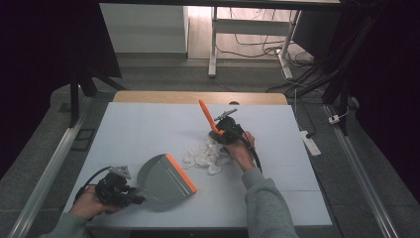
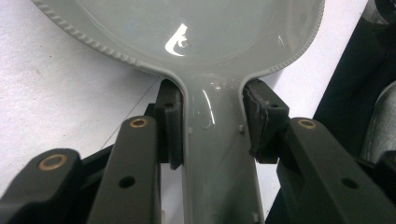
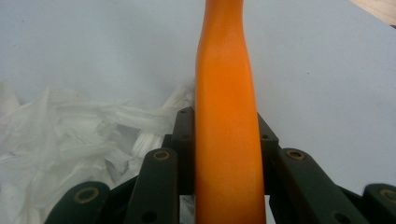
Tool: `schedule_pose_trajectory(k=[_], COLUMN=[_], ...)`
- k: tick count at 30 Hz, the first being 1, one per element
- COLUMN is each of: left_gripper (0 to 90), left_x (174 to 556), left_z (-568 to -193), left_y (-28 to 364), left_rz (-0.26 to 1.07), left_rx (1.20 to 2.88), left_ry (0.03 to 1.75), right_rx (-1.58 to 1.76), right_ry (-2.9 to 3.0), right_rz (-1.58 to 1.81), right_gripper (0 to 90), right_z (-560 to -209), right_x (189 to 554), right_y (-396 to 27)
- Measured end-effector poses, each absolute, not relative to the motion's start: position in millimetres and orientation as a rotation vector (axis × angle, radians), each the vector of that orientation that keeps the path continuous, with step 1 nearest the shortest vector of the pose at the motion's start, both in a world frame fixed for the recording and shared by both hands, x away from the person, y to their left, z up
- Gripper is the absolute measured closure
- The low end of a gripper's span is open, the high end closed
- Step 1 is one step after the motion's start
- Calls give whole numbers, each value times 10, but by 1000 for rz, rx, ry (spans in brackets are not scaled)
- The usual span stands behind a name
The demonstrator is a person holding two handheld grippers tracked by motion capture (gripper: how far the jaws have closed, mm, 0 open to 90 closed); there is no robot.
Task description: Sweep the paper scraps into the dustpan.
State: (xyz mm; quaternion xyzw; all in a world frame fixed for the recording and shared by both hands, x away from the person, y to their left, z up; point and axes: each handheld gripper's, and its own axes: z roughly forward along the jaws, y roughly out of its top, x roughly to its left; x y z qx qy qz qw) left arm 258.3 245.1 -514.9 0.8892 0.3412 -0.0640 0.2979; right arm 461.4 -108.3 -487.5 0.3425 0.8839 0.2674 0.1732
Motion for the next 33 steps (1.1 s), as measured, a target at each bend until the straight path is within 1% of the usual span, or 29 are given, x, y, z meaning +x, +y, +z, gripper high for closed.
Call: schedule_pose_trajectory(k=[33], left_gripper=[612], left_x=[2595], left_z=[-5148], left_y=[2408], left_rz=[-170], left_rx=[2361], left_ry=[906], right_rx=[869], right_ry=[2582], right_rz=[811], right_gripper=[706], right_z=[-4912], right_x=[4361], right_y=[-796])
